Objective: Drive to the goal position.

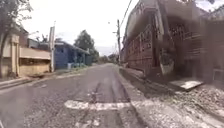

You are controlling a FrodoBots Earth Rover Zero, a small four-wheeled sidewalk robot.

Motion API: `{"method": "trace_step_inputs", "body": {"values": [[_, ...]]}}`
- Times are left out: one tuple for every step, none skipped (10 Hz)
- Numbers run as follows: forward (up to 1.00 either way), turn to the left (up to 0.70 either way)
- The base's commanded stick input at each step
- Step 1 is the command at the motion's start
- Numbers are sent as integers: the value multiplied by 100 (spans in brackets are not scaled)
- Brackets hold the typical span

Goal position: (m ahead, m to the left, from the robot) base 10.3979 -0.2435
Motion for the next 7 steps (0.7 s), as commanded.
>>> {"method": "trace_step_inputs", "body": {"values": [[70,0],[70,0],[70,0],[70,0],[70,0],[70,0],[70,0]]}}
